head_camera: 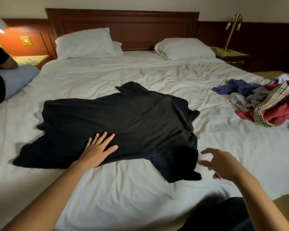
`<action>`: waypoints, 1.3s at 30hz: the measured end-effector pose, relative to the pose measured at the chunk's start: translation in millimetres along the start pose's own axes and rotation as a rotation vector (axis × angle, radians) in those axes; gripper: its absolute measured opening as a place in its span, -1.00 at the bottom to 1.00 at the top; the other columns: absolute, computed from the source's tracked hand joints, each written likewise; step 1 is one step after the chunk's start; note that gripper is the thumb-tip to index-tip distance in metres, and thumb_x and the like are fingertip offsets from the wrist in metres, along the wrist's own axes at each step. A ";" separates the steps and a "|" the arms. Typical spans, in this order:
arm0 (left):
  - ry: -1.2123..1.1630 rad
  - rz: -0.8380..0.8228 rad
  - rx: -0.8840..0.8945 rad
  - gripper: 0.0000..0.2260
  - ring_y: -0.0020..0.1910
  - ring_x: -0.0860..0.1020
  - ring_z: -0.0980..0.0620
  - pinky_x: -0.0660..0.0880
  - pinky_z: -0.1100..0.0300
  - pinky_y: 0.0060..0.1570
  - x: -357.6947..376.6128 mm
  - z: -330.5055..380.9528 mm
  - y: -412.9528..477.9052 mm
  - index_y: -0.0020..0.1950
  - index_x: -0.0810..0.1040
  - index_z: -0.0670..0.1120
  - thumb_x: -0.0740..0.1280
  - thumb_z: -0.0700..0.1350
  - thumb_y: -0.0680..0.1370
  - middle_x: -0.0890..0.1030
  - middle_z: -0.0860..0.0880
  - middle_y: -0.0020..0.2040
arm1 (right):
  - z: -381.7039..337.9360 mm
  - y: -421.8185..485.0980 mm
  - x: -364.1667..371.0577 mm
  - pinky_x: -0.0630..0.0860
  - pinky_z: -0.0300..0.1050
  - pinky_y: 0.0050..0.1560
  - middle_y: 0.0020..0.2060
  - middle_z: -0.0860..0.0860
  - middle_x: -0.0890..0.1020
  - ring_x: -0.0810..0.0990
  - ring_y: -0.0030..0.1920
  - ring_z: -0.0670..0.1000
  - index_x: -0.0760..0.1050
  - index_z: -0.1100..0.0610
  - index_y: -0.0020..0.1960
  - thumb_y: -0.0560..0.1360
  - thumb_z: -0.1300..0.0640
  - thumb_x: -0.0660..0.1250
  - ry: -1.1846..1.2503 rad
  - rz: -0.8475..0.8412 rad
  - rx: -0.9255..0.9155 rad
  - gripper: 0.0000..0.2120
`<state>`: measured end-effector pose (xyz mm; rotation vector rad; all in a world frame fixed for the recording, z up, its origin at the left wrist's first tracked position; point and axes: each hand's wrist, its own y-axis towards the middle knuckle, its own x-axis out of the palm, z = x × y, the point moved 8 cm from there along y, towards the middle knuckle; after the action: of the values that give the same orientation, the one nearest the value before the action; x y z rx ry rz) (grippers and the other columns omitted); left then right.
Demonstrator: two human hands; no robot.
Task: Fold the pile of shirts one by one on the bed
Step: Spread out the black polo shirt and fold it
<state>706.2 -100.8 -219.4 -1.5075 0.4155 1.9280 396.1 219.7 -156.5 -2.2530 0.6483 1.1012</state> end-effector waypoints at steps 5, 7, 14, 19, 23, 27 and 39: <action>0.009 -0.029 0.017 -0.42 0.61 -0.20 0.05 -0.23 0.00 0.56 -3.0 -2.7 -9.8 0.60 -0.09 0.30 -0.03 0.36 0.60 -0.14 0.13 0.64 | -91.3 -12.8 33.6 0.42 -0.03 0.24 0.19 -0.06 0.46 0.45 0.21 0.04 0.45 -0.15 0.37 0.43 -0.33 0.35 -0.181 0.267 -0.503 -0.44; 0.016 -0.030 0.012 -0.43 0.61 -0.20 0.06 -0.23 0.01 0.55 -5.2 -6.3 -14.4 0.60 -0.09 0.30 -0.03 0.35 0.62 -0.15 0.13 0.64 | -105.9 -11.6 85.5 0.35 -0.07 0.25 0.26 -0.11 0.37 0.35 0.26 0.00 0.39 -0.19 0.39 0.42 -0.44 0.22 -0.393 0.144 -0.540 -0.39; 0.070 -0.049 -0.034 -0.44 0.61 -0.21 0.04 -0.23 -0.01 0.55 -14.1 -35.2 -31.7 0.60 -0.07 0.29 -0.09 0.35 0.61 -0.18 0.12 0.63 | -119.8 -17.9 76.8 0.44 -0.19 -0.22 -0.09 -0.12 0.53 0.51 -0.19 -0.05 0.53 -0.02 0.00 0.53 0.04 0.42 -0.213 0.457 -0.717 -0.91; 0.168 -0.078 -0.162 -0.46 0.62 -0.18 -0.09 -0.17 -0.13 0.55 -25.8 -75.4 -34.9 0.61 -0.12 0.25 -0.11 0.29 0.65 -0.20 0.05 0.64 | -118.4 -7.7 77.1 0.49 -0.21 -0.24 -0.31 -0.16 0.58 0.58 -0.29 -0.13 0.41 -0.17 -0.08 0.58 -0.17 0.27 -0.045 -0.145 -0.700 -0.88; 0.180 -0.106 -0.206 -0.43 0.62 -0.16 -0.14 -0.13 -0.18 0.55 -28.2 -96.6 -34.0 0.60 -0.14 0.27 -0.17 0.32 0.60 -0.17 0.03 0.64 | -123.7 4.2 79.7 0.48 -0.24 -0.18 -0.38 -0.01 0.61 0.57 -0.36 -0.11 0.62 -0.05 -0.13 0.48 -0.42 0.26 -0.076 -0.403 -0.651 -0.55; 0.054 -0.055 -0.298 -0.41 0.62 -0.09 -0.12 -0.13 -0.17 0.53 -38.4 -118.5 -32.4 0.61 -0.06 0.27 -0.13 0.38 0.59 -0.08 0.05 0.65 | -152.7 35.8 67.2 0.49 -0.27 -0.19 -0.40 0.00 0.63 0.57 -0.37 -0.13 0.69 -0.07 -0.12 0.44 -0.53 0.11 0.250 -0.135 -0.538 -0.39; 0.063 0.188 -0.734 -0.22 0.52 0.20 -0.28 0.15 -0.22 0.47 -86.4 -227.8 -75.7 0.61 0.08 0.04 0.14 0.43 0.52 0.24 -0.23 0.55 | -226.1 103.2 208.2 -0.23 0.15 0.54 0.60 -0.10 -0.18 -0.25 0.59 0.08 -0.35 -0.44 0.45 0.47 -0.47 -0.26 -0.494 -0.090 -0.567 -0.41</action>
<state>936.3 -207.9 -193.0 -2.0366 -0.1658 2.3274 571.0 -41.4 -236.1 -2.2647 0.0236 1.8851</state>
